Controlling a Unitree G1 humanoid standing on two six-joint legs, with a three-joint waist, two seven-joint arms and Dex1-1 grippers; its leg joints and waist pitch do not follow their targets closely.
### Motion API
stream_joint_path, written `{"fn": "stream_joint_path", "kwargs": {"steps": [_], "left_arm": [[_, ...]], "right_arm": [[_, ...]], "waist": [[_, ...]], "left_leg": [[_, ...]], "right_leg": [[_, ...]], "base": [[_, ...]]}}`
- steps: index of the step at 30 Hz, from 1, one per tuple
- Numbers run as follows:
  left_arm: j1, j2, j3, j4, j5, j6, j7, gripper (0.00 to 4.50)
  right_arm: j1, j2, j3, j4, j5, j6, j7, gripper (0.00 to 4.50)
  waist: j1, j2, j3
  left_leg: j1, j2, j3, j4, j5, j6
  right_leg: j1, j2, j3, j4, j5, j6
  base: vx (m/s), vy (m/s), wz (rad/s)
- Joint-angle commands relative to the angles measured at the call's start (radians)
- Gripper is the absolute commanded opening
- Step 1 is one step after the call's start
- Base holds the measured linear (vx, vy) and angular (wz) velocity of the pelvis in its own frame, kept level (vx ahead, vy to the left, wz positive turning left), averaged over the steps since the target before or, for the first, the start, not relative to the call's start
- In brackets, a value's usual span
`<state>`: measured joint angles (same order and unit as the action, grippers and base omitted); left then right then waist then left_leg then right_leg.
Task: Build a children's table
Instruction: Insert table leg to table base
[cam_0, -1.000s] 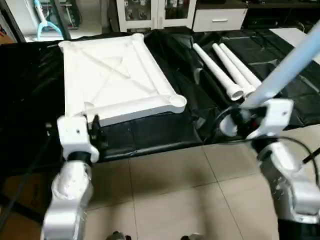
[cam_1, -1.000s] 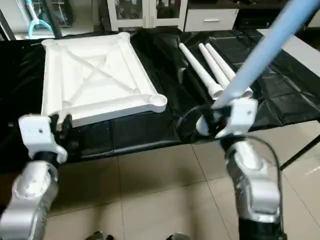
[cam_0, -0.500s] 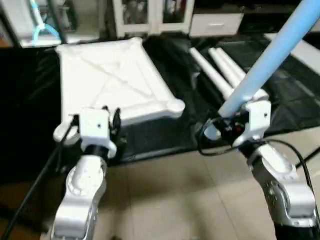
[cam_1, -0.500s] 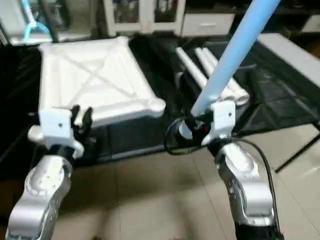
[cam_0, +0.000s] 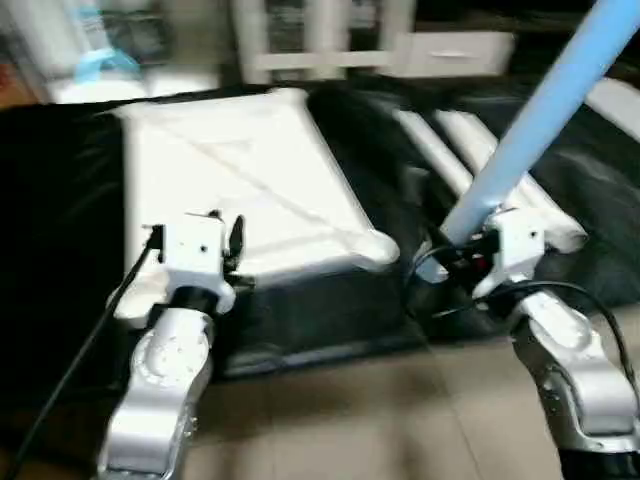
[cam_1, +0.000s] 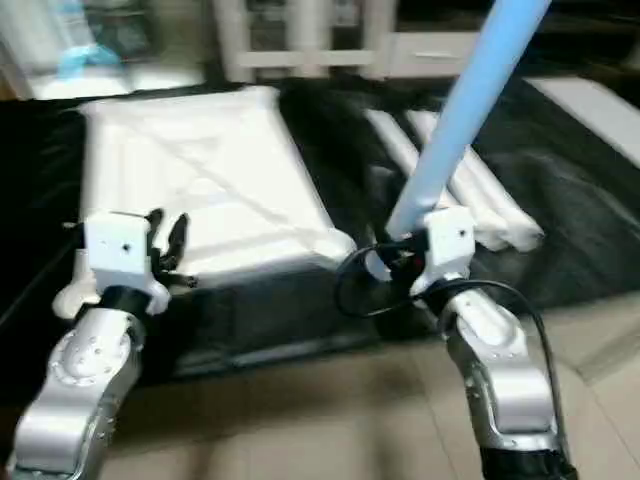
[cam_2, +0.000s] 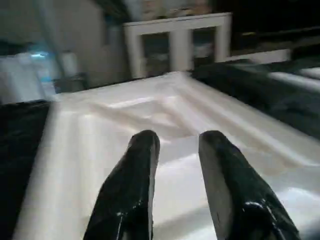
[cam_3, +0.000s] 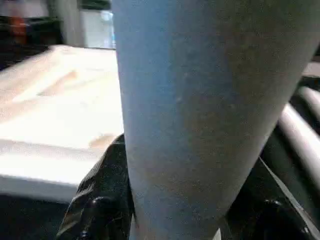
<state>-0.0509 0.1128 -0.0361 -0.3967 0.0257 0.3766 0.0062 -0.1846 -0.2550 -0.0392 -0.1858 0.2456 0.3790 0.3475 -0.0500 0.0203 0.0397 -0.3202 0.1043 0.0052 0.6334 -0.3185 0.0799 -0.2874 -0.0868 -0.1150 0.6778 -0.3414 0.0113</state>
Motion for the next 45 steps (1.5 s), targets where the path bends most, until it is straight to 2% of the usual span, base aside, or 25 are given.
{"fn": "stream_joint_path", "kwargs": {"steps": [1,2,3,4,5,7,8,10,11,12,13,14,15,19,21,22,23,24,25,26,27,28,32,38,45], "left_arm": [[-0.008,-0.014,-0.022,-0.017,0.006,0.012,-0.002,1.57],[-0.008,-0.014,-0.021,-0.017,0.006,0.012,-0.002,1.57],[-0.006,-0.018,-0.020,-0.016,0.003,0.015,-0.003,1.57],[-0.005,-0.022,-0.019,-0.013,0.001,0.016,-0.002,1.57],[-0.004,-0.024,-0.019,-0.011,0.000,0.017,-0.002,1.57],[-0.001,-0.026,-0.019,-0.006,-0.002,0.016,-0.001,1.57],[0.001,-0.030,-0.018,-0.003,-0.004,0.016,-0.001,1.57],[0.004,-0.032,-0.018,-0.002,-0.005,0.016,-0.001,1.57],[0.004,-0.033,-0.018,-0.002,-0.005,0.017,-0.001,1.57],[0.004,-0.033,-0.018,-0.002,-0.005,0.017,-0.001,1.57],[0.004,-0.035,-0.018,-0.002,-0.004,0.018,-0.001,1.57],[0.004,-0.036,-0.018,-0.003,-0.003,0.018,-0.001,1.57],[0.006,-0.040,-0.018,-0.005,-0.001,0.020,-0.001,1.57],[0.005,-0.041,-0.025,-0.005,-0.001,0.022,0.001,1.57],[0.005,-0.041,-0.025,-0.005,-0.001,0.022,0.001,1.57],[0.003,-0.045,-0.029,0.001,0.001,0.023,0.003,1.57],[0.002,-0.045,-0.030,0.001,0.002,0.024,0.003,1.57],[0.001,-0.044,-0.032,0.003,0.003,0.027,0.002,1.57],[0.000,-0.038,-0.039,0.008,0.004,0.026,-0.012,1.57],[0.002,-0.030,-0.044,0.010,-0.007,0.022,-0.034,1.57],[0.002,-0.030,-0.044,0.010,-0.007,0.022,-0.034,1.57],[0.006,-0.002,-0.062,0.011,-0.014,-0.002,-0.082,1.57],[-0.003,0.040,-0.086,0.021,-0.072,0.011,-0.192,1.57],[-0.022,0.136,-0.134,0.030,-0.190,0.026,-0.436,2.04],[-0.054,0.304,-0.229,0.078,-0.239,0.065,-0.726,2.69]], "right_arm": [[0.002,-0.015,-0.035,0.000,0.000,-0.031,-0.010,1.86],[0.002,-0.016,-0.035,0.002,-0.002,-0.036,-0.011,1.86],[0.002,-0.006,-0.049,0.004,0.013,-0.033,-0.016,1.86],[0.001,0.003,-0.063,0.007,0.028,-0.028,-0.023,1.86],[-0.001,0.009,-0.071,0.010,0.037,-0.026,-0.029,1.86],[0.000,-0.001,-0.061,0.014,0.027,-0.034,-0.018,1.86],[0.000,-0.004,-0.054,0.015,0.020,-0.037,-0.010,1.86],[0.001,-0.004,-0.049,0.015,0.018,-0.037,-0.002,1.86],[0.001,-0.006,-0.047,0.015,0.017,-0.037,0.000,1.86],[0.001,-0.008,-0.044,0.015,0.014,-0.038,0.002,1.86],[0.002,-0.008,-0.043,0.016,0.015,-0.040,0.002,1.86],[0.001,-0.008,-0.043,0.017,0.016,-0.040,0.002,1.86],[0.001,-0.007,-0.046,0.019,0.017,-0.042,0.003,1.86],[-0.001,-0.011,-0.051,0.025,0.021,-0.044,0.007,1.86],[-0.001,-0.011,-0.051,0.025,0.021,-0.044,0.007,1.86],[-0.001,-0.016,-0.056,0.027,0.023,-0.044,0.010,1.86],[-0.002,-0.017,-0.056,0.027,0.023,-0.044,0.010,1.86],[-0.002,-0.018,-0.058,0.028,0.025,-0.044,0.010,1.86],[-0.001,-0.019,-0.061,0.027,0.036,-0.041,0.016,1.86],[0.000,-0.021,-0.063,0.026,0.044,-0.039,0.024,1.86],[0.000,-0.021,-0.063,0.026,0.044,-0.039,0.024,1.86],[0.002,-0.024,-0.071,0.020,0.070,-0.033,0.047,1.86],[-0.008,-0.035,-0.095,0.037,0.083,-0.027,0.053,1.86],[-0.050,-0.045,-0.128,0.093,0.120,-0.059,0.095,1.86],[-0.067,-0.114,-0.032,0.134,0.183,-0.083,0.389,1.86]], "waist": [[-0.045,0.018,-0.062],[-0.049,-0.011,-0.057],[-0.044,-0.025,-0.058],[-0.003,-0.099,-0.025],[0.035,-0.100,-0.048],[0.035,-0.096,-0.039],[0.036,-0.087,-0.038],[0.044,-0.045,-0.017],[0.049,-0.018,-0.016],[0.054,0.004,-0.018],[0.033,0.049,-0.026],[-0.012,0.069,-0.045],[-0.014,0.049,-0.064],[-0.032,0.023,-0.038],[-0.034,-0.006,-0.032],[-0.025,-0.051,-0.034],[0.016,-0.072,-0.050],[0.019,-0.065,-0.054],[0.027,-0.072,-0.055],[0.032,-0.058,-0.059],[0.032,-0.058,-0.059],[0.035,-0.029,-0.053],[0.042,0.016,-0.065],[0.048,0.004,-0.039],[0.039,0.015,-0.038]], "left_leg": [[0.188,0.146,-0.204,-0.070,0.542,0.601],[0.135,0.096,-0.198,-0.083,0.436,0.441],[0.152,0.078,-0.108,-0.065,0.331,0.287],[0.024,-0.070,0.004,-0.030,0.055,0.168],[-0.032,-0.104,0.066,0.102,-0.055,0.125],[-0.085,-0.084,0.065,0.142,0.048,0.058],[-0.084,-0.078,0.067,0.142,0.069,0.040],[-0.104,-0.018,0.055,0.096,0.195,-0.007],[-0.111,0.014,0.051,0.043,0.190,-0.001],[-0.083,0.038,0.046,0.012,0.160,-0.007],[-0.031,0.099,0.003,-0.081,0.039,-0.020],[0.051,0.152,-0.093,-0.129,-0.303,0.046],[0.084,0.167,-0.113,-0.127,-0.420,0.112],[0.046,0.124,-0.052,-0.144,-0.306,0.190],[0.030,0.098,-0.006,-0.159,-0.389,0.161],[-0.005,0.052,0.034,-0.119,-0.409,0.127],[-0.048,-0.027,0.092,0.066,-0.194,0.088],[-0.086,-0.011,0.069,0.100,-0.079,0.066],[-0.122,-0.010,0.057,0.063,0.178,0.004],[-0.115,-0.005,0.057,0.036,0.266,-0.017],[-0.115,-0.005,0.057,0.036,0.266,-0.017],[-0.081,0.029,0.068,-0.052,0.439,-0.033],[-0.038,0.124,0.037,-0.060,0.285,-0.013],[-0.037,0.111,0.091,-0.097,-0.183,-0.109],[-0.044,0.110,0.100,-0.103,-0.224,-0.116]], "right_leg": [[-0.173,0.016,0.053,0.070,-0.161,0.067],[-0.164,-0.014,0.130,0.048,-0.016,0.048],[-0.164,-0.029,0.155,-0.007,0.069,-0.001],[-0.005,-0.027,0.236,-0.137,0.002,0.046],[0.086,-0.072,0.312,-0.152,-0.033,0.010],[0.106,-0.039,0.295,-0.133,0.089,0.000],[0.105,-0.047,0.290,-0.139,0.116,-0.013],[0.089,-0.067,0.242,-0.200,-0.068,-0.151],[0.099,-0.046,0.208,-0.217,-0.205,-0.187],[0.089,-0.040,0.185,-0.224,-0.272,-0.183],[0.084,0.030,0.096,-0.173,-0.255,-0.125],[-0.006,0.078,0.044,0.011,-0.184,-0.070],[-0.049,0.061,0.061,0.064,-0.114,0.002],[-0.099,0.039,0.063,0.070,0.073,0.069],[-0.094,0.011,0.080,-0.006,0.151,0.028],[-0.045,-0.052,0.140,-0.123,0.047,0.015],[0.029,-0.157,0.254,-0.202,-0.296,-0.032],[0.062,-0.190,0.275,-0.193,-0.313,-0.072],[0.058,-0.111,0.216,-0.124,0.137,-0.086],[0.049,-0.090,0.191,-0.098,0.363,-0.108],[0.049,-0.090,0.191,-0.098,0.363,-0.108],[0.004,-0.013,0.119,-0.073,0.682,-0.127],[-0.033,-0.025,0.114,-0.076,0.392,-0.214],[-0.042,-0.048,0.127,-0.118,0.015,-0.245],[-0.051,-0.055,0.134,-0.126,-0.083,-0.199]], "base": [[0.193,-0.105,0.53],[0.125,-0.119,0.31],[0.001,-0.140,0.35],[0.001,-0.140,0.35],[0.035,-0.117,0.41],[0.172,-0.071,0.24],[0.160,-0.062,0.09],[0.141,-0.027,0.03],[0.143,0.024,-0.05],[0.167,0.100,0.02],[0.167,0.100,0.02],[0.193,0.162,-0.07],[0.188,0.128,-0.12],[0.162,0.088,-0.03],[0.133,-0.030,-0.01],[0.133,-0.064,-0.03],[0.132,-0.099,0.03],[0.143,-0.085,0.02],[0.143,-0.085,0.02],[0.143,-0.059,-0.10],[0.112,-0.025,-0.07],[0.112,-0.025,-0.07],[0.077,0.067,-0.03],[-0.023,0.055,0.05],[0.000,0.000,0.00]]}}
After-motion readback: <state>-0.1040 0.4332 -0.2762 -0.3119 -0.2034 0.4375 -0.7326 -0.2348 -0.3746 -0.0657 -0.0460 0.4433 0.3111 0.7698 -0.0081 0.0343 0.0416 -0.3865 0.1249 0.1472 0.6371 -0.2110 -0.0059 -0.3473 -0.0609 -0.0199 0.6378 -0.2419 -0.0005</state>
